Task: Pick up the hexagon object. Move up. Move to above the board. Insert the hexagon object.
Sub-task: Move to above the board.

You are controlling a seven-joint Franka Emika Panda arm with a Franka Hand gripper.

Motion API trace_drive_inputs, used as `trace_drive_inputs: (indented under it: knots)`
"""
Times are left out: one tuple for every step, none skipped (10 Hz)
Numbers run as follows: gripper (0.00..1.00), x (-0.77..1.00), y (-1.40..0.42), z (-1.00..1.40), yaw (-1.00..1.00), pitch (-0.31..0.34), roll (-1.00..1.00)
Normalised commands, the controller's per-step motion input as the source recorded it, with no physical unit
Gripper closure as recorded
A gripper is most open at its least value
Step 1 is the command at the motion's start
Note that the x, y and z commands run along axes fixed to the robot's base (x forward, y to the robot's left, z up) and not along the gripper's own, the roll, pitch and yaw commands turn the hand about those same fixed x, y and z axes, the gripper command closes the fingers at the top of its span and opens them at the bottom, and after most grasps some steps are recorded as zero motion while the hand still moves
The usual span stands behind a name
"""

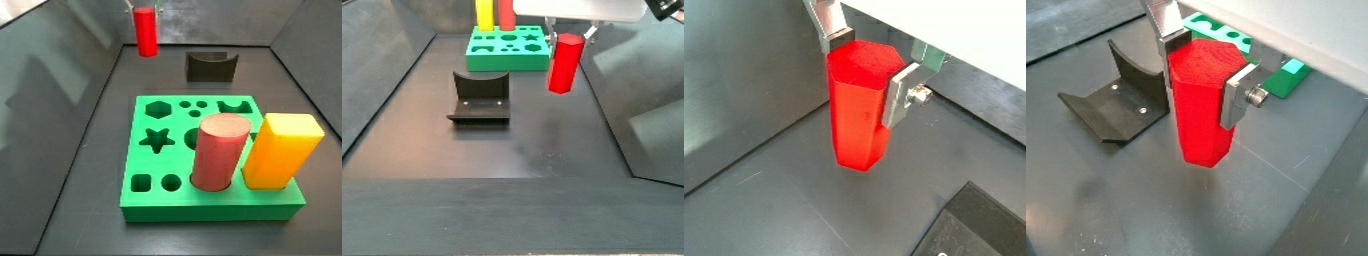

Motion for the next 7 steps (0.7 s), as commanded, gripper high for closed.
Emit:
trace_drive_inputs:
  knots:
    - [1.0,-0.36,0.0,1.0,-0.18,-0.175,-0.18]
    - [1.0,-0.34,0.0,1.0,-0.13,-0.156,-0.17]
    - [1.0,-0.32,0.01,1.0,-0.11,-0.128,-0.15]
    - [1.0,-0.26,0.01,1.0,-0.08,-0.052,-0.13]
    - [1.0,-0.24,0.02,1.0,-0.06,-0.001,-0.11]
    - [1.0,-0.22,0.02,1.0,-0.05,0.015,-0.08]
    - [1.0,-0.21,0.03,1.0,-0.05,0.015,-0.06]
